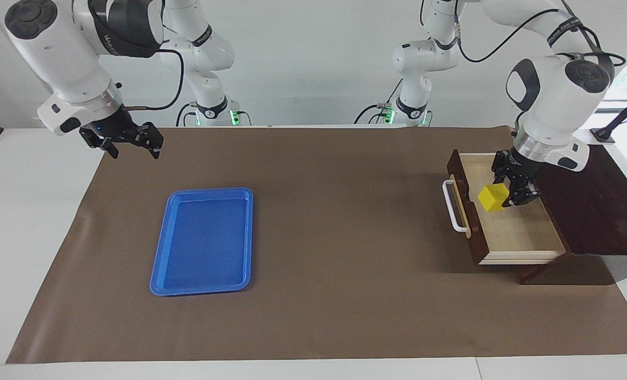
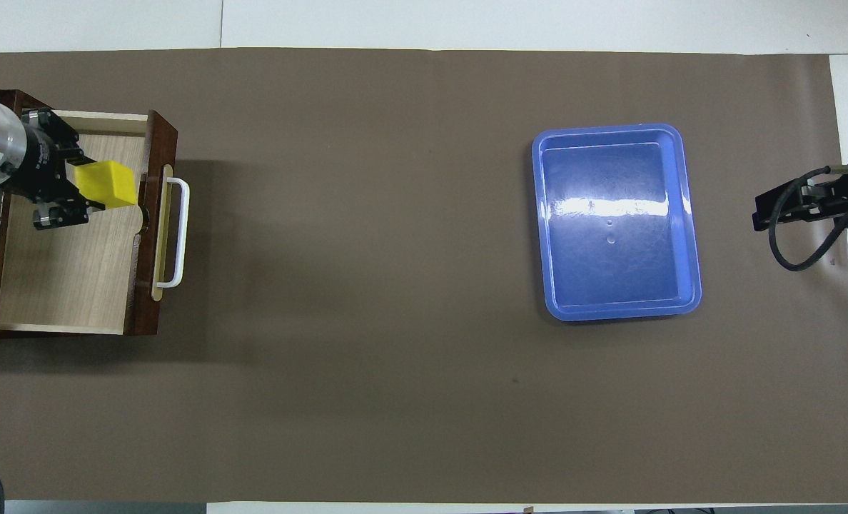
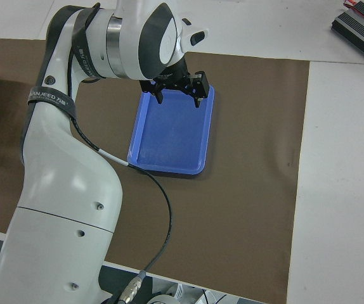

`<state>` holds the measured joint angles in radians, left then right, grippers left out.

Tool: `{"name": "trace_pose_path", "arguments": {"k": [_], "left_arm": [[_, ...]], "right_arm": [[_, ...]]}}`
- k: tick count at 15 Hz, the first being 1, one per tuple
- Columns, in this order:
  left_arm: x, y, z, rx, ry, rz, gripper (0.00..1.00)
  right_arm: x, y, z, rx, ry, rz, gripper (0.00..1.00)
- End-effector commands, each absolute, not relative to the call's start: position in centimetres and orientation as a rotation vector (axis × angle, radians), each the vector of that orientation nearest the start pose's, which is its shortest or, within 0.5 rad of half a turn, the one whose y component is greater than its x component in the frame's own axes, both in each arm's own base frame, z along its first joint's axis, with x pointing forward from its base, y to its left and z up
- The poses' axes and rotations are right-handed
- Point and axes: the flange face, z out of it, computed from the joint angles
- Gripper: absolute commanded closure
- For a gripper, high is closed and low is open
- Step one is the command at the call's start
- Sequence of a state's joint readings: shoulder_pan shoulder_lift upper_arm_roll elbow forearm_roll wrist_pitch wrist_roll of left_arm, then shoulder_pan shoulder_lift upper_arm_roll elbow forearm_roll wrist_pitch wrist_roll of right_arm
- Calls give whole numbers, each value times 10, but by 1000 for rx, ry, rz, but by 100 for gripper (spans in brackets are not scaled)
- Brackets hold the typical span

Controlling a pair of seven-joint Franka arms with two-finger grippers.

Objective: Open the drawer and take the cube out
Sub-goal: 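Lift the yellow cube out of the drawer with the left gripper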

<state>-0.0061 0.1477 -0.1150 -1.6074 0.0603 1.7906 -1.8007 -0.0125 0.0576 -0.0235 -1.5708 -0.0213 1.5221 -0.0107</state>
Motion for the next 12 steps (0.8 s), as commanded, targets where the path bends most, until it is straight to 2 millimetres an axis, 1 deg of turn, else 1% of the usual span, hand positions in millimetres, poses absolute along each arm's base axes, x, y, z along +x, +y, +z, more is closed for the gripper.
{"name": "trace_pose_path", "arguments": {"k": [1, 2, 4, 6, 8, 9, 11, 12], "left_arm": [[615, -138, 551, 2023, 2439, 45, 100], [606, -173, 552, 2030, 2430, 63, 100], [589, -223, 552, 2013, 2434, 73, 100], [568, -274, 554, 2021, 2404, 68, 100], [551, -317, 555, 1993, 2391, 73, 100], [542, -333, 553, 1981, 2399, 77, 100], [521, -370, 542, 2045, 2366, 85, 100], [511, -390, 533, 2101, 2336, 108, 100]], "right_arm": [[558, -27, 591, -3164, 10, 167, 0], [558, -27, 591, -3164, 10, 167, 0], [557, -35, 590, -3163, 31, 172, 0], [557, -37, 589, -3163, 36, 172, 0], [558, -40, 590, -3162, 48, 162, 0], [559, -43, 589, -3162, 60, 155, 0], [561, -45, 590, -3163, 110, 121, 0], [562, -45, 588, -3157, 190, 129, 0]]}}
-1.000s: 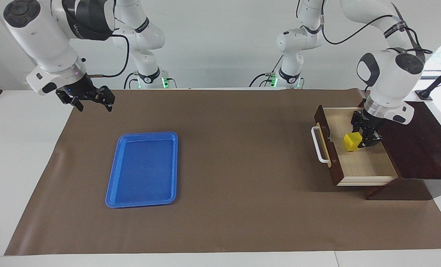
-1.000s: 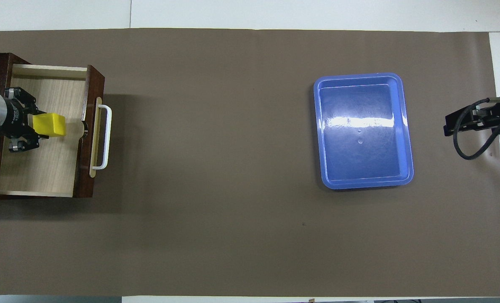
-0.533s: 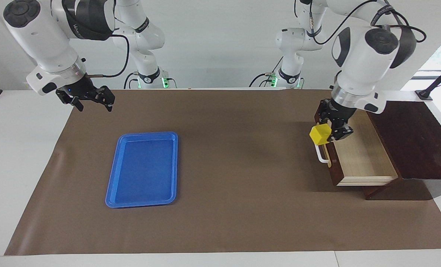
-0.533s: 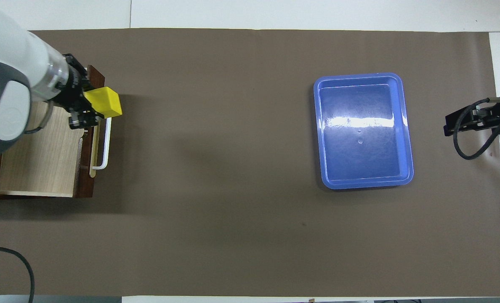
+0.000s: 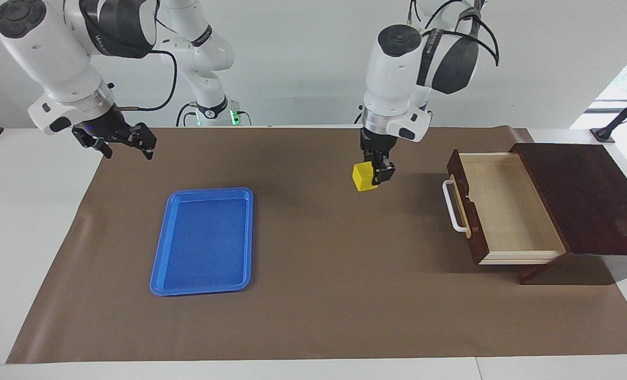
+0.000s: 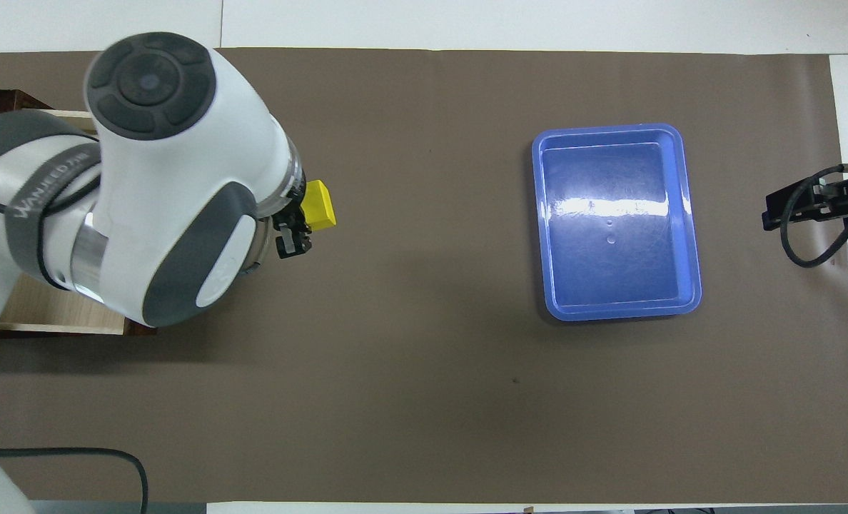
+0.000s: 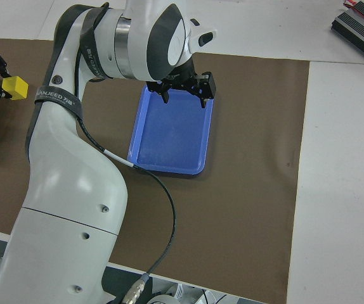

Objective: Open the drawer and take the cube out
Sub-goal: 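Lift the yellow cube out of the drawer with the left gripper, then move the right gripper toward the cube held by the left gripper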

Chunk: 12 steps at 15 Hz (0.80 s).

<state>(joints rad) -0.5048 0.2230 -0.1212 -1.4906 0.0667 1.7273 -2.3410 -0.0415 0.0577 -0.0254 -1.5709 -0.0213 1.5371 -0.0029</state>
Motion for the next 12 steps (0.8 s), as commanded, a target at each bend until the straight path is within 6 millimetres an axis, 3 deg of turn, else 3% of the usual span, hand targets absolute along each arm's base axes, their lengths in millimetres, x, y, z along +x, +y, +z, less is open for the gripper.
{"name": "trace_pose_path", "arguments": {"k": [1, 4, 8, 12], "left_arm": [[507, -398, 529, 2116, 2323, 116, 100], [508, -397, 529, 2101, 2335, 116, 100], [510, -395, 528, 2090, 2336, 116, 100], [513, -393, 528, 2082, 2337, 116, 100]], "right_arm": [[563, -44, 586, -3147, 298, 138, 1], [571, -39, 572, -3067, 757, 169, 2], [588, -14, 552, -2724, 1372, 239, 5], [606, 43, 536, -2392, 1666, 367, 5]]}}
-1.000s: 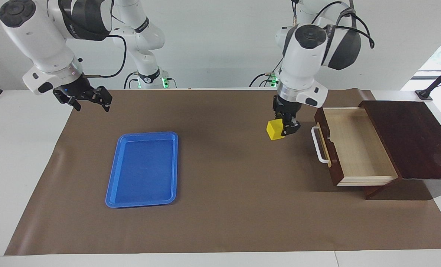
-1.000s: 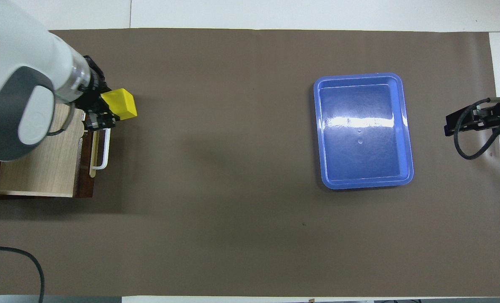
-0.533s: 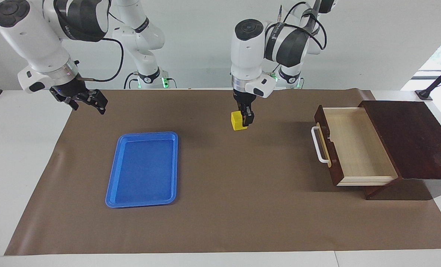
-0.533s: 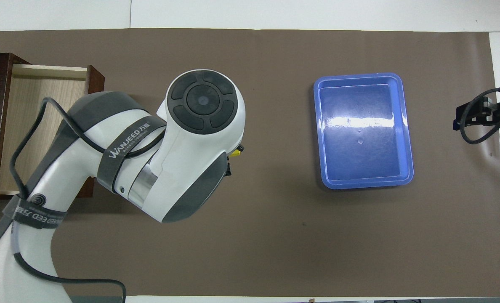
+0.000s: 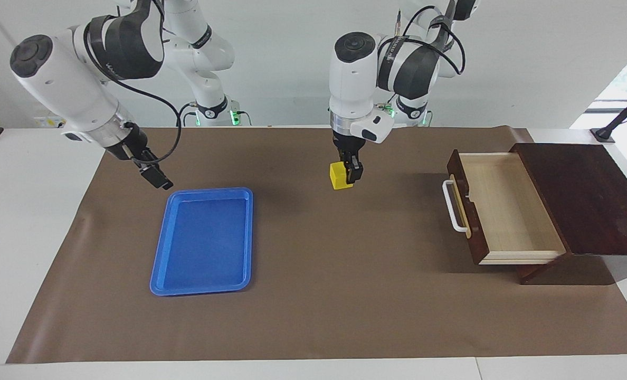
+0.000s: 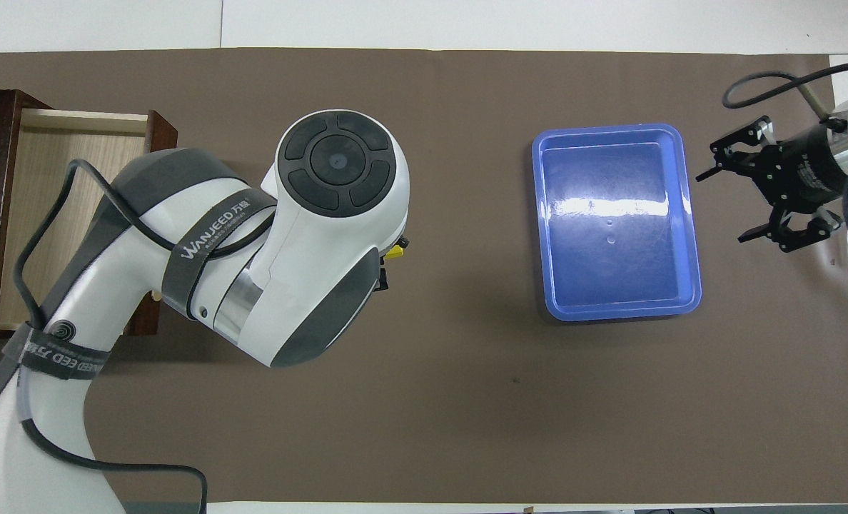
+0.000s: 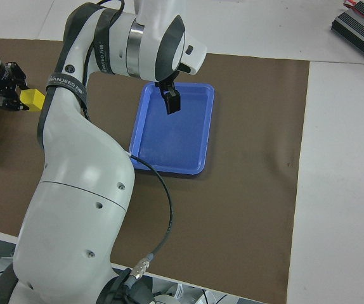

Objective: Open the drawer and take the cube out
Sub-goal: 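Move the right gripper toward the cube held by the left gripper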

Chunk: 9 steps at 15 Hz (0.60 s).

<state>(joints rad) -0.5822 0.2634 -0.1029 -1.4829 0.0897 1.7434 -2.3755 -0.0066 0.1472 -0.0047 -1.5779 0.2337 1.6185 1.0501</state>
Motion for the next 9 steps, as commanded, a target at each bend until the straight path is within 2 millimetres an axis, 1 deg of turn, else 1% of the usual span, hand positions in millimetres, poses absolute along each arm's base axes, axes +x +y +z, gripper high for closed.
{"name": "trace_pose_path", "arguments": {"k": [1, 2, 3, 4, 5, 7, 9], "left_arm": [[513, -393, 527, 2083, 2337, 118, 100], [513, -393, 527, 2081, 2338, 118, 100], [513, -393, 527, 2081, 2339, 116, 100], [513, -393, 528, 2078, 2339, 116, 100], [513, -393, 528, 2080, 2338, 116, 100], [514, -393, 528, 2074, 2334, 116, 100], [514, -393, 528, 2072, 2332, 116, 100]], "right_arm": [[612, 60, 530, -2298, 1712, 396, 5], [618, 88, 521, -2221, 1739, 451, 5], [621, 106, 517, -2171, 1767, 469, 5], [623, 130, 513, -2120, 1796, 483, 5], [624, 150, 511, -2088, 1816, 493, 5], [622, 182, 514, -2023, 1834, 516, 5], [614, 213, 521, -2013, 1830, 547, 7]]}}
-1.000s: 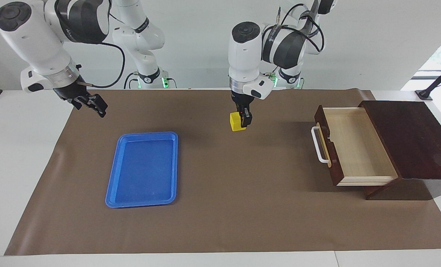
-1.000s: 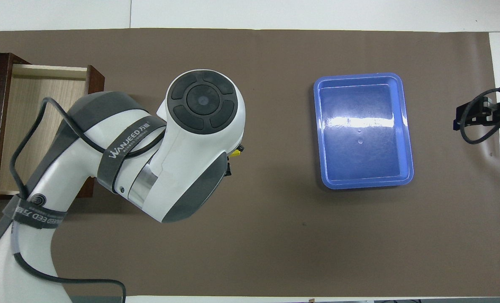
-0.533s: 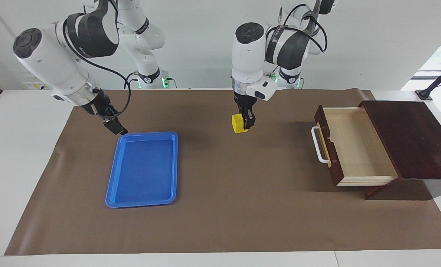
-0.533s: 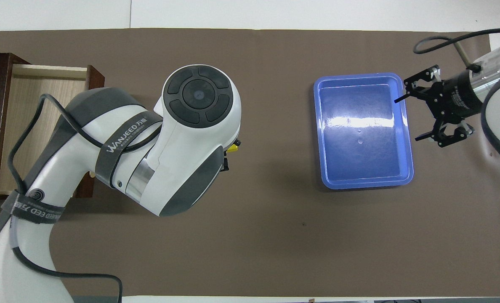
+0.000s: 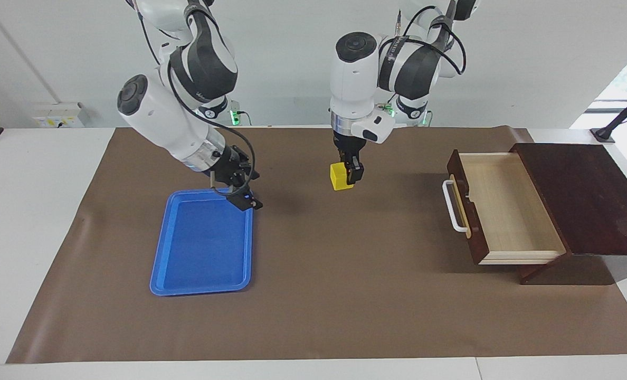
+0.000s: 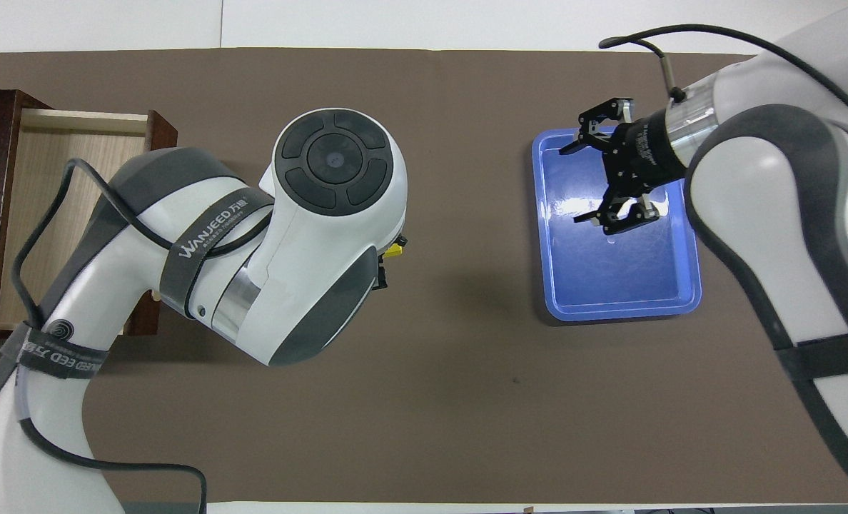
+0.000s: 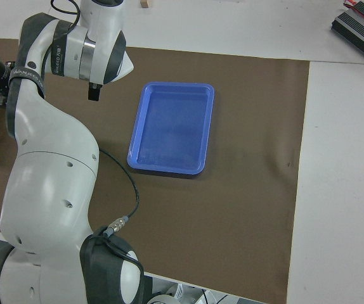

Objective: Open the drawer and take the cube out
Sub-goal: 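Move the right gripper toward the cube held by the left gripper, then grasp the yellow cube with the right gripper from the left gripper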

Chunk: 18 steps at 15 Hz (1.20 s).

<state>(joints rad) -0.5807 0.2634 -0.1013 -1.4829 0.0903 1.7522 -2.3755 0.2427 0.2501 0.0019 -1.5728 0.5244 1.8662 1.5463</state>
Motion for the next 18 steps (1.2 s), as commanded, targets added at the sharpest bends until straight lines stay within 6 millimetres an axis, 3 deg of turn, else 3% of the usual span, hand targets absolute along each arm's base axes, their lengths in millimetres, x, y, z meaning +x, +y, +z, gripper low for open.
{"name": "trace_pose_path", "arguments": {"k": [1, 4, 6, 8, 11, 13, 15, 18], "left_arm": [[514, -394, 528, 2072, 2332, 114, 100], [514, -394, 528, 2072, 2332, 114, 100], [514, -393, 527, 2071, 2335, 114, 100], [514, -392, 528, 2068, 2342, 100, 100], [513, -392, 527, 2055, 2361, 59, 100], [514, -392, 527, 2033, 2372, 59, 100], [514, -392, 528, 2030, 2372, 59, 100], [514, -392, 527, 2020, 2381, 62, 100]], "right_arm": [[611, 222, 522, -2009, 1835, 557, 7], [610, 233, 524, -2026, 1815, 565, 8], [604, 259, 516, -2096, 1746, 582, 8], [619, 258, 508, -2114, 1731, 585, 8], [638, 281, 504, -2177, 1688, 624, 8], [644, 285, 501, -2181, 1681, 633, 8], [644, 287, 498, -2183, 1680, 639, 8], [635, 306, 499, -2212, 1650, 650, 9]]}}
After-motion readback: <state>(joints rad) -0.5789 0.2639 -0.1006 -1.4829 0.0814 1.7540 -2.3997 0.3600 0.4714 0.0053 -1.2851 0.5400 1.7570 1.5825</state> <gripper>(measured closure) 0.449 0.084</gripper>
